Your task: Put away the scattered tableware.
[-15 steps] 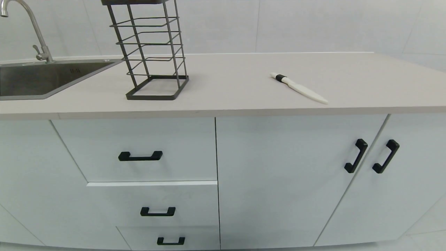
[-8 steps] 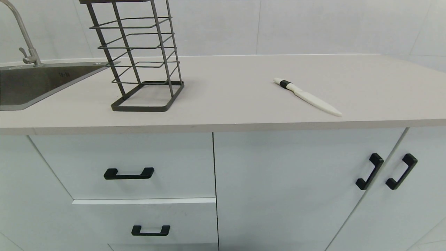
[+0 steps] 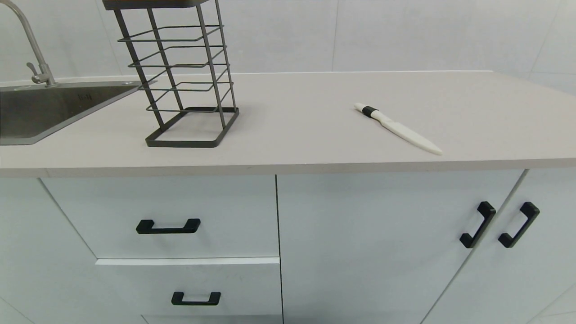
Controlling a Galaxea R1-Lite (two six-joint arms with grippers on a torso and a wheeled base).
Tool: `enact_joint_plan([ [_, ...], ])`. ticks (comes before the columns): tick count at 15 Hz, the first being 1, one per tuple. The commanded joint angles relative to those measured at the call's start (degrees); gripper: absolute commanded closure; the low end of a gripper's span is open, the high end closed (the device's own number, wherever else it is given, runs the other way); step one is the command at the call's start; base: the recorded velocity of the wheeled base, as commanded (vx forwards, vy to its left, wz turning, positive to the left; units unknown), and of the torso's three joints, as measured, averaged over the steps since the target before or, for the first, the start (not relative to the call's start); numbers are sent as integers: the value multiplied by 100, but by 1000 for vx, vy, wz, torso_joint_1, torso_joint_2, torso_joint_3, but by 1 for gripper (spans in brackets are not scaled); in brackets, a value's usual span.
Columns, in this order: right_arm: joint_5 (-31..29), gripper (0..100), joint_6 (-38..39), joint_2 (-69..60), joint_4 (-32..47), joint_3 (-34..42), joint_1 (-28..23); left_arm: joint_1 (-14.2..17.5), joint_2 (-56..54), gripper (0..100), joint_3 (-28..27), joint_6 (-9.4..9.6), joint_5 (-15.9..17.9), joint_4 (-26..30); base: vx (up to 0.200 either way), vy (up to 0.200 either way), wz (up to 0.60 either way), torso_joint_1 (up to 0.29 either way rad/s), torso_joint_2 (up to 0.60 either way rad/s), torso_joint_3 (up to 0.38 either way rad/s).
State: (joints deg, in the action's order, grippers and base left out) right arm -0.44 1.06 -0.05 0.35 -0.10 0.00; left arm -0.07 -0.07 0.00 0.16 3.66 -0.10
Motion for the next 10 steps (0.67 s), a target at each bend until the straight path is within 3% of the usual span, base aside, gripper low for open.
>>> enact_joint_plan([
  [1, 0, 0, -1, 5, 0, 1, 9, -1, 7, 0, 0, 2, 3, 1, 0, 0, 0, 203, -46, -110],
  [4, 0, 0, -9, 5, 0, 1, 9, -1, 7, 0, 0, 2, 3, 1, 0, 0, 0, 253, -144, -185],
  [10, 0, 0, -1, 5, 0, 1, 0, 7, 7, 0, 0, -7, 3, 1, 0, 0, 0, 215, -584, -202],
])
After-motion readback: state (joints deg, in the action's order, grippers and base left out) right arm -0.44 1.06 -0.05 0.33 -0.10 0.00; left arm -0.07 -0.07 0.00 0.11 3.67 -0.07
